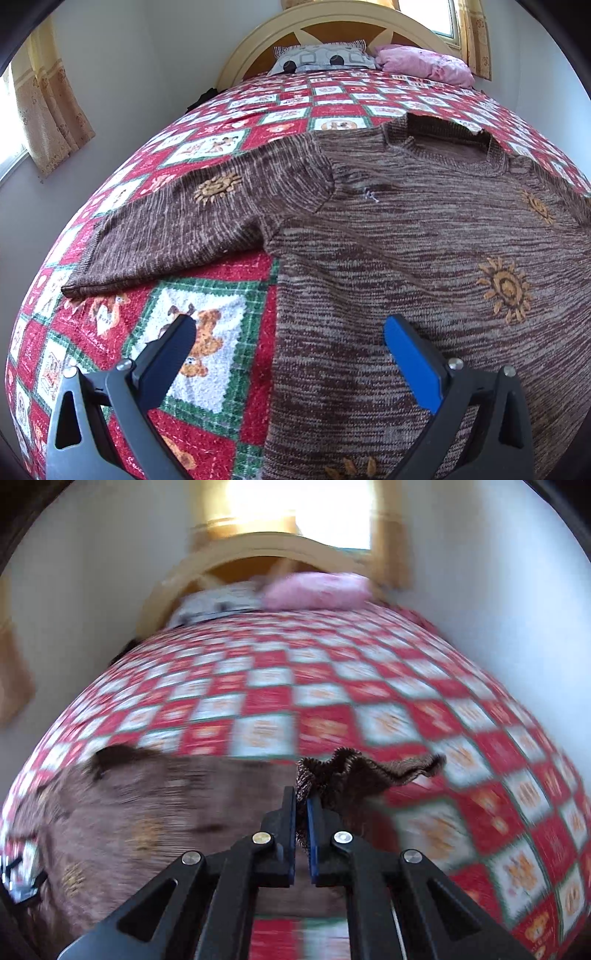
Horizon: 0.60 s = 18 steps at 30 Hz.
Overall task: Fold small clothes
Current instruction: 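Carry the sleeve across the sweater body with the right tool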
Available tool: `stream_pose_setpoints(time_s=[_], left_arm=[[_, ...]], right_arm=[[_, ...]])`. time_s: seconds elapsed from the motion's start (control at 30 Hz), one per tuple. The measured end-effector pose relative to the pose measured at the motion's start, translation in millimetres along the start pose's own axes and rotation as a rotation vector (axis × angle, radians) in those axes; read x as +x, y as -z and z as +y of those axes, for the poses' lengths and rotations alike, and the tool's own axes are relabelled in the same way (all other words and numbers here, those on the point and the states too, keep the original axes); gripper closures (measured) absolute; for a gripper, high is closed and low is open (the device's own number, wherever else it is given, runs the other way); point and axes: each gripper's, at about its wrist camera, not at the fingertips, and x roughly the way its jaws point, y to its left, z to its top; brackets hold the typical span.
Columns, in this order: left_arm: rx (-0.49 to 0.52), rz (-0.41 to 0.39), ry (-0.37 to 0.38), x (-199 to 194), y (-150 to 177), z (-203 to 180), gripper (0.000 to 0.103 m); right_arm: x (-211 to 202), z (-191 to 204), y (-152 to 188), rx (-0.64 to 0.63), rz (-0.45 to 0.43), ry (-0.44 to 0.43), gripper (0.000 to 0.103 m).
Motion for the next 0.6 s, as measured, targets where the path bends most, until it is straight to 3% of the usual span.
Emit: stream_pose_setpoints(time_s=[0.07, 0.13, 0.2, 0.23, 0.33, 0.43, 0.6], left_arm=[[-0.008, 0.003, 0.011, 1, 0, 2, 0.000], [-0.013, 0.006, 0.018, 1, 0, 3, 0.000], [-0.017, 0.007, 0.032, 1, 0, 3, 0.000], [-0.019, 0.007, 0.041, 0, 0, 4, 0.000], [-0.003, 0.003, 0.063, -8, 1, 2, 0.000], [0.040, -0.049, 0.093, -30, -3, -9, 0.000], [0.103, -0.063, 0.239, -50, -33, -62, 0.001]], right_arm=[[5, 44, 6, -0.072, 0.011, -0.073, 0.099], [19, 90, 20, -0.114, 0.094, -0.229, 0.094], [24, 114, 37, -0.124, 0.172, -0.329, 0.063], [22, 117, 44, -0.121, 0.183, -0.358, 0.040], [2, 106, 68, -0.115, 0.176, -0.414, 0.036], [-15, 57, 90, -0.058, 0.157, -0.343, 0.036], [-36, -23, 117, 0.086, 0.107, -0.151, 0.035]])
